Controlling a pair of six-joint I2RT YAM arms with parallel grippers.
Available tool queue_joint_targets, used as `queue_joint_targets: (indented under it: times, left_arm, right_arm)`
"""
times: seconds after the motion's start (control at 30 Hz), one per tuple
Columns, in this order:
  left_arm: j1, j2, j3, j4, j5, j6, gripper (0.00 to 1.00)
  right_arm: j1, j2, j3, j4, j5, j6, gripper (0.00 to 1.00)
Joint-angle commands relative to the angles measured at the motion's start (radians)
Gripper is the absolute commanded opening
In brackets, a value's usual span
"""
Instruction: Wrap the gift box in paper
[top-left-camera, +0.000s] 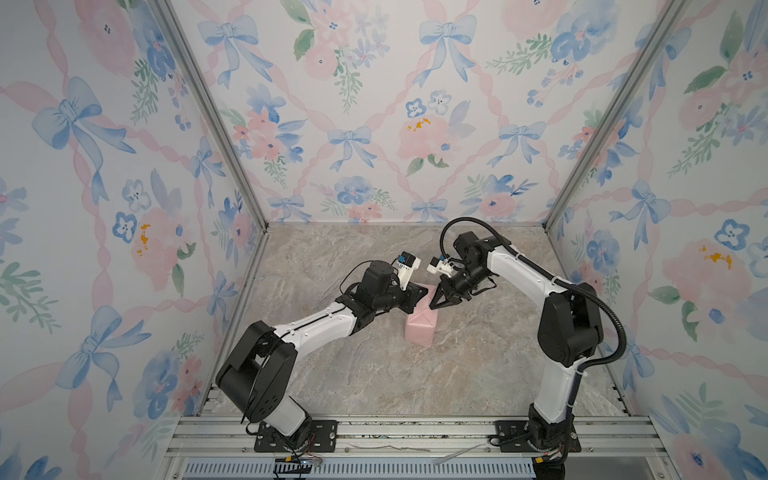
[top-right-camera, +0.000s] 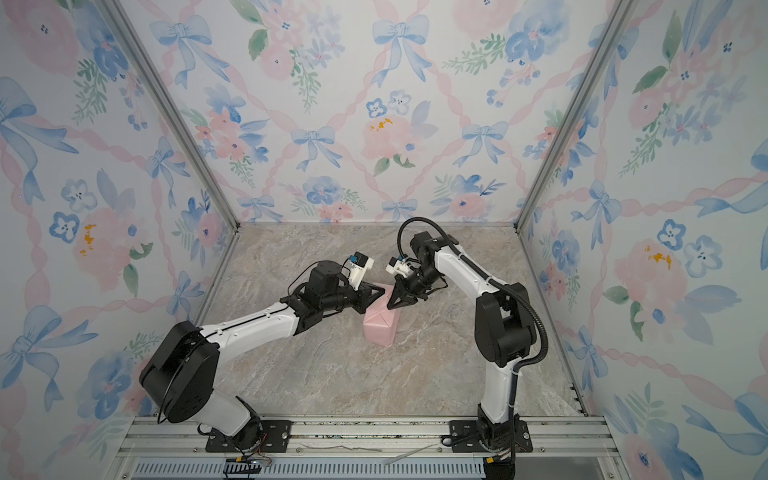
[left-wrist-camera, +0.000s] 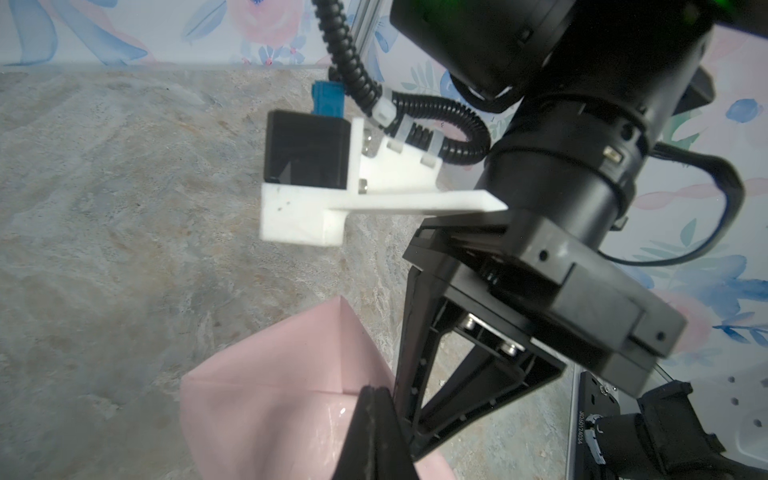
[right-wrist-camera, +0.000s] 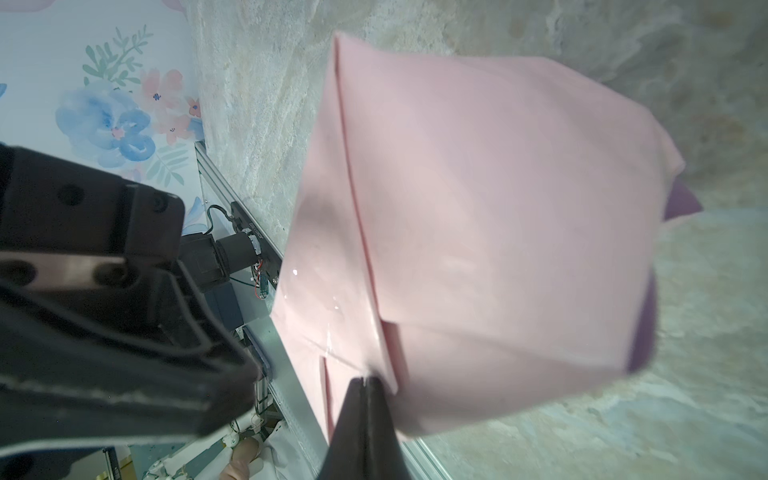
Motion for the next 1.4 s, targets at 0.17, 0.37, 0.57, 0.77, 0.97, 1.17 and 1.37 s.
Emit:
queue_joint_targets:
  times: [0.17, 0.37, 0.57, 0.77, 0.97, 1.17, 1.37]
  left_arm:
    - [-0.012, 0.043, 0.003, 0.006, 0.021, 0.008, 0.04]
    - [-0.016, 0.053, 0.003, 0.009, 0.026, 0.004, 0.05]
    - [-0.018, 0.07, -0.003, 0.019, 0.023, 0.002, 0.04]
    - [-0.017, 0.099, 0.003, 0.027, 0.015, 0.002, 0.04]
    - [-0.018, 0.125, -0.011, 0.029, 0.0, 0.004, 0.04]
    - [-0.017, 0.115, -0.052, 0.029, -0.012, 0.003, 0.04]
    - [-0.017, 0.108, -0.084, 0.03, -0.009, -0.004, 0.04]
  right_arm:
    - [-0.007, 0.028, 0.021, -0.052, 0.049, 0.009, 0.0]
    - [-0.006, 0.031, 0.025, -0.057, 0.051, 0.012, 0.0]
    - [-0.007, 0.036, 0.028, -0.063, 0.048, 0.01, 0.0]
    - [-0.006, 0.037, 0.033, -0.069, 0.048, 0.01, 0.0]
    - [-0.003, 0.037, 0.034, -0.077, 0.049, 0.011, 0.0]
    - [-0.007, 0.027, 0.039, -0.079, 0.034, 0.016, 0.02]
    - [-0.008, 0.01, 0.04, -0.077, 0.015, 0.02, 0.09]
